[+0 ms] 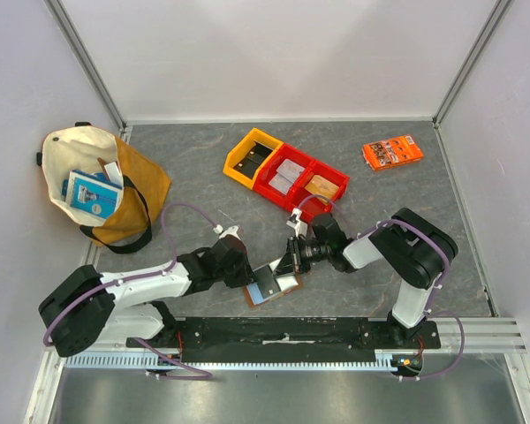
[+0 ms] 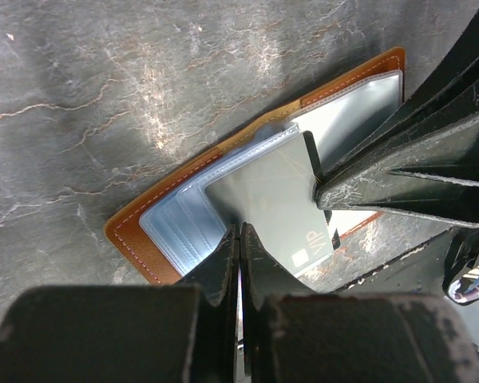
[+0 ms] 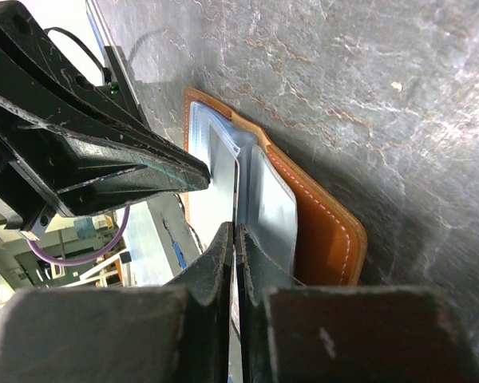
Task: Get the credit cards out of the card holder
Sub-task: Remove the credit card from the card holder.
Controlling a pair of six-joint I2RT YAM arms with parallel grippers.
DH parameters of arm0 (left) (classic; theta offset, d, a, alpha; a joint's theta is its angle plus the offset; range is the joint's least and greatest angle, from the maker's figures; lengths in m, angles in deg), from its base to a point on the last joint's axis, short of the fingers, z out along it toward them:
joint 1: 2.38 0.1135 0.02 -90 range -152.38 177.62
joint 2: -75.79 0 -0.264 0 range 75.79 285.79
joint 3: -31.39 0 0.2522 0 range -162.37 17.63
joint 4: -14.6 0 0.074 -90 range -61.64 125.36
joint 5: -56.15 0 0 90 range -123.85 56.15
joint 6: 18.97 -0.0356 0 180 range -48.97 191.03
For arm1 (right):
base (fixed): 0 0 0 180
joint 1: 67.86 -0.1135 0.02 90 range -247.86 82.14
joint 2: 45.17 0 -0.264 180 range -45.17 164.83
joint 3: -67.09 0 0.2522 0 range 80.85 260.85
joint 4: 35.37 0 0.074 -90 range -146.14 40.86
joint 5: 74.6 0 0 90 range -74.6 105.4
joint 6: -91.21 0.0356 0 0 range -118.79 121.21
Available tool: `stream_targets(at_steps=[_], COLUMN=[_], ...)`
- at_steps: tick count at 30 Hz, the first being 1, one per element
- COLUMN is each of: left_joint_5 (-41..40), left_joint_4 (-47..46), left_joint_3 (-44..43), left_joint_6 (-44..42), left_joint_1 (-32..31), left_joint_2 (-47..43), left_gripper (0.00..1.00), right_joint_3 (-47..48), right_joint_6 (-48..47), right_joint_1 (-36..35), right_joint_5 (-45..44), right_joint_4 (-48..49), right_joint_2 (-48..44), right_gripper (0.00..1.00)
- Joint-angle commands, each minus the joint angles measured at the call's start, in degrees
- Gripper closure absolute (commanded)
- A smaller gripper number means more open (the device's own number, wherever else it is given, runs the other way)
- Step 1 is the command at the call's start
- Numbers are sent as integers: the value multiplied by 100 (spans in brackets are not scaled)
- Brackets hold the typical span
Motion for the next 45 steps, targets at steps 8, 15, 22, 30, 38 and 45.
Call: stream_targets(at_steps=[8, 15, 22, 30, 38, 45], left_joint_5=[-52, -34, -8, 10, 36, 36], left_joint_4=[180, 180, 154, 128, 66, 75], left_joint_3=[285, 364, 346, 346, 346, 355], left_joint_6=[132, 194, 176, 176, 159, 150], left_joint_1=[-19, -11, -11, -11, -19, -19], left_joint_2=[-281, -334, -299, -255, -167, -176], left_gripper=[98, 98, 98, 98, 98, 98], right_joint_3=[-178, -187, -161, -91, -38, -38], right_joint_6=[245, 271, 254, 262, 280, 219], right_joint_1=[77, 86, 86, 77, 24, 24], right_joint_5=[168, 194, 229, 256, 282, 300], right_joint_4=[580, 624, 615, 624, 615, 563], right_joint_2=[159, 141, 203, 273, 300, 265], right_gripper=[87, 89, 89, 88, 91, 100])
